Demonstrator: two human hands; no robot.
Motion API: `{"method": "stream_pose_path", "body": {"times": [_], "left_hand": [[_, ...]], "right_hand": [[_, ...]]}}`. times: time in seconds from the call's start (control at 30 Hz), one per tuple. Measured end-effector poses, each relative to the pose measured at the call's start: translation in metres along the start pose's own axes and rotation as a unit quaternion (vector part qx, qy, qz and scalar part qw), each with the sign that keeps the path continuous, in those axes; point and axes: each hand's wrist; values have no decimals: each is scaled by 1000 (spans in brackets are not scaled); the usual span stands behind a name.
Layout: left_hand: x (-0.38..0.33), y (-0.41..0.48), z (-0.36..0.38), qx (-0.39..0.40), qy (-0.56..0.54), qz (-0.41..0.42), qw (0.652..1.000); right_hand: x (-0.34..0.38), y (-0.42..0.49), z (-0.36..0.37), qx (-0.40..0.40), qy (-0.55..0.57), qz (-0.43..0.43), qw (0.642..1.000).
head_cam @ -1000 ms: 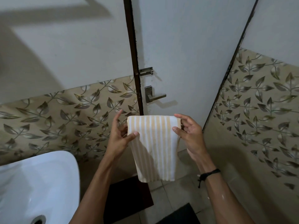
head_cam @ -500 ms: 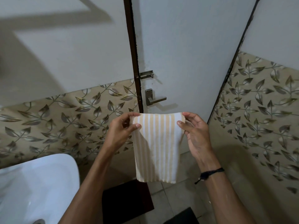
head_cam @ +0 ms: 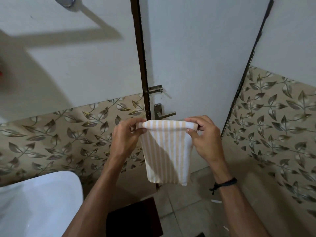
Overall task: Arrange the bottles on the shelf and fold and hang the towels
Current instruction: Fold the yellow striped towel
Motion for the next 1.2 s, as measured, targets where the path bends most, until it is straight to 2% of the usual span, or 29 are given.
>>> {"method": "stream_pose_path", "body": {"times": [0.1,0.17,0.23,0.3,0.4,0.5,0.57,0.67,0.8,1.0,1.2], "left_hand": [[-5,5,-3,-28,21,33,999],[-9,8,-6,-32,18,54,998],[-14,10,-10,15,-89,34,995],[-20,10,-13,80,-245,-15,966],[-20,11,-10,74,-336,-36,938],[-20,10,-5,56,-351,-32,934],[-20,8,-5,52,-360,-32,931],[-12,0,-13,43,-367,-85,925],[11,-14,-18,80,-300,-160,937],[-1,-20,-9,-58,-348,-145,924],[-7,-9,-34,-160,-249,-87,951]], "right_hand": [[8,6,1,-34,-70,-39,996],[14,9,0,-42,-49,-47,997],[21,12,-3,-27,31,-45,998],[28,16,-7,-3,111,-42,993],[27,19,-10,35,204,2,978],[13,9,3,91,243,136,956],[4,0,15,80,262,198,941],[0,-5,31,46,283,189,939],[9,1,47,49,289,144,945],[20,12,53,72,221,122,965],[52,22,80,87,251,72,961]]}}
Point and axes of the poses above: each hand's wrist, its own y-axis towards the middle knuckle, its own z-axis out of the palm, x = y × z
